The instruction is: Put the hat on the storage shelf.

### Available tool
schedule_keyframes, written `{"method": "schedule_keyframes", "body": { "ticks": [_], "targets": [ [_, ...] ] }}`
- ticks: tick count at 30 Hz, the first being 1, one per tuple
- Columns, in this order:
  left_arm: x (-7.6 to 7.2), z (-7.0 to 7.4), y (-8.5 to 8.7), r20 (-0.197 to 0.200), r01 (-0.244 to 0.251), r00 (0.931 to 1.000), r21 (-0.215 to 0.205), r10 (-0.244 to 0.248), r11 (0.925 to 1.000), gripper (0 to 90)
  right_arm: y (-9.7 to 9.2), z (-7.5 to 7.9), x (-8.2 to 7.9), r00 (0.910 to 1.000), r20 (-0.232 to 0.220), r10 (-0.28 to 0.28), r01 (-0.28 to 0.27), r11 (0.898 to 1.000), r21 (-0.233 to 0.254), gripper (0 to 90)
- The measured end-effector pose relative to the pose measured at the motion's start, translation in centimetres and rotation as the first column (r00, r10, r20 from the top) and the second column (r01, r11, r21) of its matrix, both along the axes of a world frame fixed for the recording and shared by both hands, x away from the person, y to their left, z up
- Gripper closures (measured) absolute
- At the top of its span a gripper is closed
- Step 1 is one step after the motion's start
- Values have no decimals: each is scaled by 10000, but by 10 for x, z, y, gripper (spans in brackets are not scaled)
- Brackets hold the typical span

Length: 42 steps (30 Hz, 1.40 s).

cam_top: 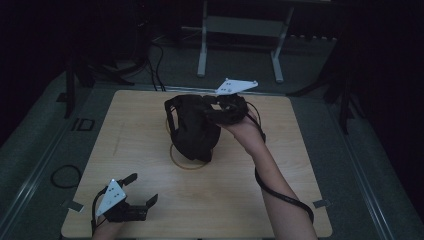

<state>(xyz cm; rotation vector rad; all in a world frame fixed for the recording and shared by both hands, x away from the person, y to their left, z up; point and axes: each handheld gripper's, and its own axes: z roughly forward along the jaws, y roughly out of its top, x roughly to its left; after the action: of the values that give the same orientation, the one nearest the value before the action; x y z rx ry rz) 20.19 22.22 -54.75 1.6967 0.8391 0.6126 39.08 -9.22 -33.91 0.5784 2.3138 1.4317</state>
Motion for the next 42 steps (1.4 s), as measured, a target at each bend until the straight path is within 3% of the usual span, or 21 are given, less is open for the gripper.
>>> {"method": "schedule_keyframes", "body": {
  "ticks": [15, 18, 28, 33, 42],
  "targets": [
    [-1, -1, -1, -53, 42, 10000, -9, -42, 10000, 22, -27, -17, -11, 9997, -238, 2, 9, 9990, 448, 305],
    [-1, -1, -1, -48, 22, 10000, -85, -23, 10000, 22, -38, -24, -15, 9992, -370, 134, -111, 9981, 612, 211],
    [0, -3, -2, -102, 39, 9999, -17, -39, 10000, 22, -59, -49, -23, 9974, -698, 151, -95, 9968, 798, 182],
    [0, -4, -2, -136, 34, 9999, 4, -34, 10000, 22, -69, -72, -32, 9982, -521, 287, -261, 9985, 491, 168],
    [2, -6, 1, -252, -26, 9997, -115, 23, 9999, 22, -85, -108, -48, 9947, -750, 701, -657, 9961, 596, 162]
  ]
}}
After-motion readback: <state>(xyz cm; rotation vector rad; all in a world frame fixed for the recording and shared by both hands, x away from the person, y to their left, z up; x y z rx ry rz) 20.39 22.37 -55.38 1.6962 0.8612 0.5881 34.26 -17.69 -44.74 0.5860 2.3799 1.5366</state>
